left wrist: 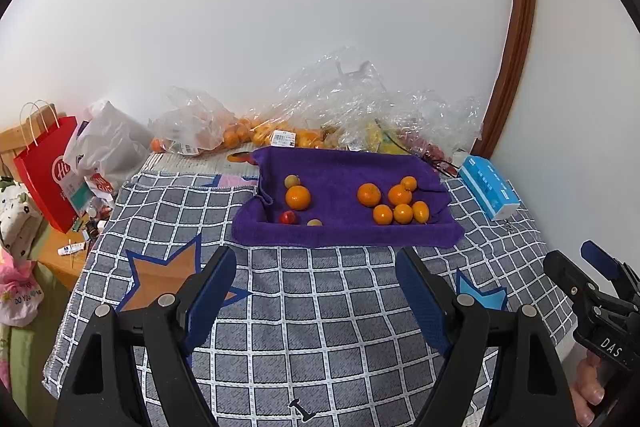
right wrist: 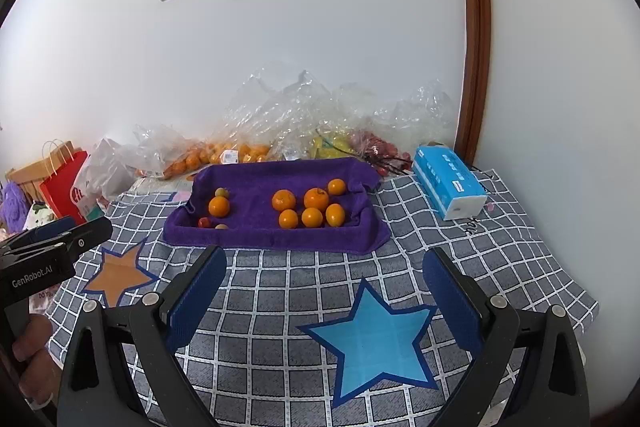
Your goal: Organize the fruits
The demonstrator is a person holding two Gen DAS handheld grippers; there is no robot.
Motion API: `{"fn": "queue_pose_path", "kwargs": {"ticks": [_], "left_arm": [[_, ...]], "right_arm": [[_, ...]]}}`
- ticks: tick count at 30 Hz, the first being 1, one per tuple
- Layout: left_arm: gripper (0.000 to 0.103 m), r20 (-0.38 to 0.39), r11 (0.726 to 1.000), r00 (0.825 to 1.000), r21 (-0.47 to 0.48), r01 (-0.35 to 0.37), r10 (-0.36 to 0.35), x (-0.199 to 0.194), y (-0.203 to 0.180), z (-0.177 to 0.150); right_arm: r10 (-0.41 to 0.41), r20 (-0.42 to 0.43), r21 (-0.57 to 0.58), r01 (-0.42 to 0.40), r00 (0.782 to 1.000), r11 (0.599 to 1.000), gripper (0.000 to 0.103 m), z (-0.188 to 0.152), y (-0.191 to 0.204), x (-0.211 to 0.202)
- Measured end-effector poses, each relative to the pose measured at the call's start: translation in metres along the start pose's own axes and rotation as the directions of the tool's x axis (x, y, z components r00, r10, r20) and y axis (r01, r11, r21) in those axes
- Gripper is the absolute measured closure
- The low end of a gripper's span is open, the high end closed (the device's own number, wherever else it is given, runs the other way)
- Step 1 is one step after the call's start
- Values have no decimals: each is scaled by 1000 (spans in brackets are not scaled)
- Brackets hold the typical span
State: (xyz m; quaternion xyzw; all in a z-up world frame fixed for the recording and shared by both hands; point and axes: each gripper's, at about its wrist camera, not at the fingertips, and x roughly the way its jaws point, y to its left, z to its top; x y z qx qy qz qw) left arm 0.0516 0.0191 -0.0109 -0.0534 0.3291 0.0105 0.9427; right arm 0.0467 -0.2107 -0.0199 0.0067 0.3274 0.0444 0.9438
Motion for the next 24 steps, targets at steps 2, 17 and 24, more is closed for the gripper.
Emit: {"fn": "queue_pose_path", "kwargs": {"ticks": [2,17,24], "left_arm": [[22,-2,1000,1000,3,0,0,0,-1,0],[22,-2,1000,1000,8,5,-5,-1,-4,-1],[22,-5,1000,1000,12,8,-8,-3,-5,-1]], "right_arm": [[1,-2,1,-1,1000,1000,5,-1,-1,0],[2,7,-7,-2,1000,1000,5,-1,0,-3],[2,8,-2,-2,1000,1000,5,-1,0,-4]]}}
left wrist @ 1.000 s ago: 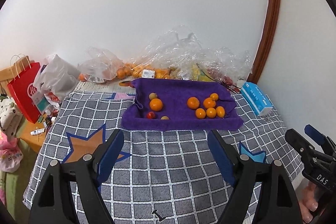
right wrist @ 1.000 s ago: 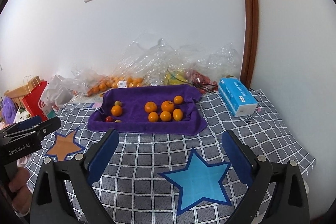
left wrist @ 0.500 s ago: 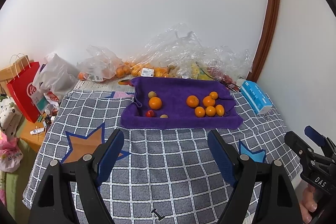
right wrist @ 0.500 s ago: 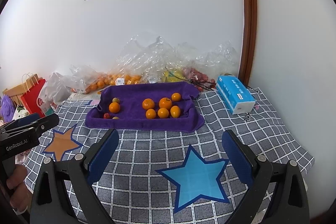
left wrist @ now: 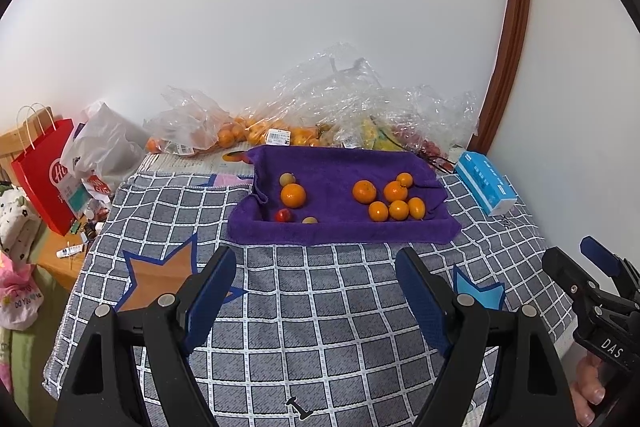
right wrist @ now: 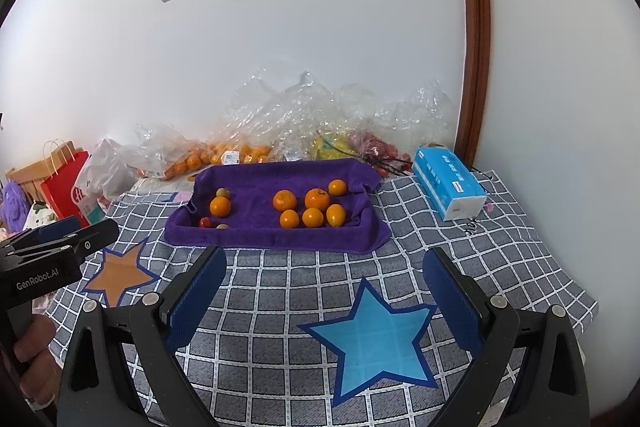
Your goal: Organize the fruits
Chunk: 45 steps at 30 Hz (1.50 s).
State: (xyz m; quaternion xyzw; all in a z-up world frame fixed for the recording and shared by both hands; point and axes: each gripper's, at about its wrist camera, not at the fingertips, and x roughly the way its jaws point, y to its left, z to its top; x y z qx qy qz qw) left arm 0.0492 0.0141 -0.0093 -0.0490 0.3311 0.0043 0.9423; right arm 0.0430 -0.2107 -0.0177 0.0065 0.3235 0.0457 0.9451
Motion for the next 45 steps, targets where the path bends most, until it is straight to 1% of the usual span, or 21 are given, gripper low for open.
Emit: {"fn": "queue_pose_path", "kwargs": {"ticks": [43,45], "left_arm": [[22,2,1000,1000,6,-5,5,1,-2,0],[22,16,1000,1000,13,-4,4,0,-3,0]], "right_arm": [[3,1,4,-3,1000,1000,5,0,-1,0],[4,2,3,-4,1000,1000,5,0,-1,1]]}}
